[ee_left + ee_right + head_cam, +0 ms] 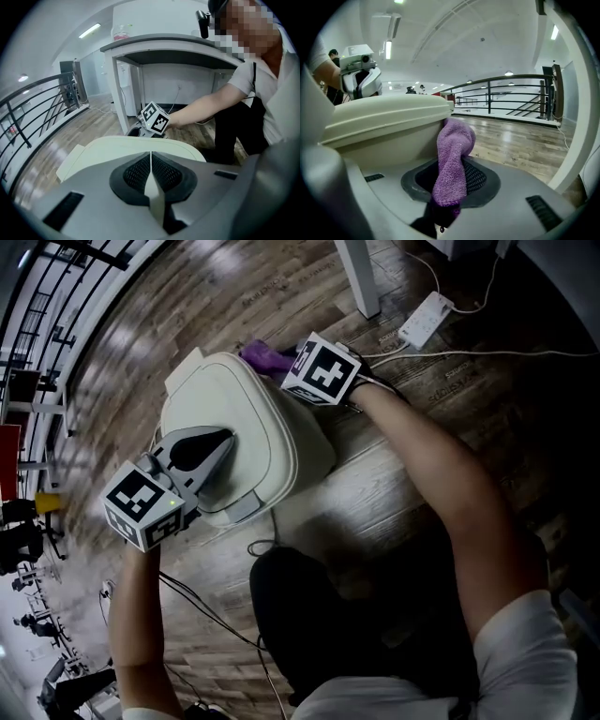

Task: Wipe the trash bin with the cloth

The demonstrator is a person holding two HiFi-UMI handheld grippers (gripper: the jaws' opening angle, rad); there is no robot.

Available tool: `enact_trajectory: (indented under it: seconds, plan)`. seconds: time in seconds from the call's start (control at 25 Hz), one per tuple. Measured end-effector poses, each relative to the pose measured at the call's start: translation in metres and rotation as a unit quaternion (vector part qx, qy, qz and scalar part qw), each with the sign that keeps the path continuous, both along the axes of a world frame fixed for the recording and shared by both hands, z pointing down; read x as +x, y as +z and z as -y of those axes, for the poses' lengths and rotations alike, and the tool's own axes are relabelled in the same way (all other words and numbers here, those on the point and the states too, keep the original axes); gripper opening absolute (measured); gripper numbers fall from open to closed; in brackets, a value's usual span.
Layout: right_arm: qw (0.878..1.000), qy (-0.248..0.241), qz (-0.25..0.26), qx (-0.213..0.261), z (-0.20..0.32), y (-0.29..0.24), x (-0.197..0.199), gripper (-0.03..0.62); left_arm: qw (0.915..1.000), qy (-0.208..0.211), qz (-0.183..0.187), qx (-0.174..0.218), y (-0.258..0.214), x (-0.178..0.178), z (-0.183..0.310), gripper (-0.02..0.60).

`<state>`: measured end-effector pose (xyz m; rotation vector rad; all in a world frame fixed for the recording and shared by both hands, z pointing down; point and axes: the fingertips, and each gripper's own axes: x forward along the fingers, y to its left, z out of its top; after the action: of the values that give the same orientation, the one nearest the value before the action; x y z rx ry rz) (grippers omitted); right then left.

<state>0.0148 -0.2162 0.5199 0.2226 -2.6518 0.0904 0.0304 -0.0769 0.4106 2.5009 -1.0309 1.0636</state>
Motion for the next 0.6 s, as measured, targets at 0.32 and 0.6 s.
enact_trajectory:
  seconds: [0.32, 0.6]
  plan:
    - [0.996, -0.084, -0.011, 0.027, -0.039, -0.008, 0.013, 0.098, 1.0000, 0.001, 0.001, -0.007, 0.001, -0.002, -0.002, 0.011]
    - [0.989, -0.134, -0.034, 0.043, -0.070, -0.014, 0.033, 0.098, 0.9987, -0.032, -0.040, 0.004, -0.017, 0.001, 0.014, 0.011]
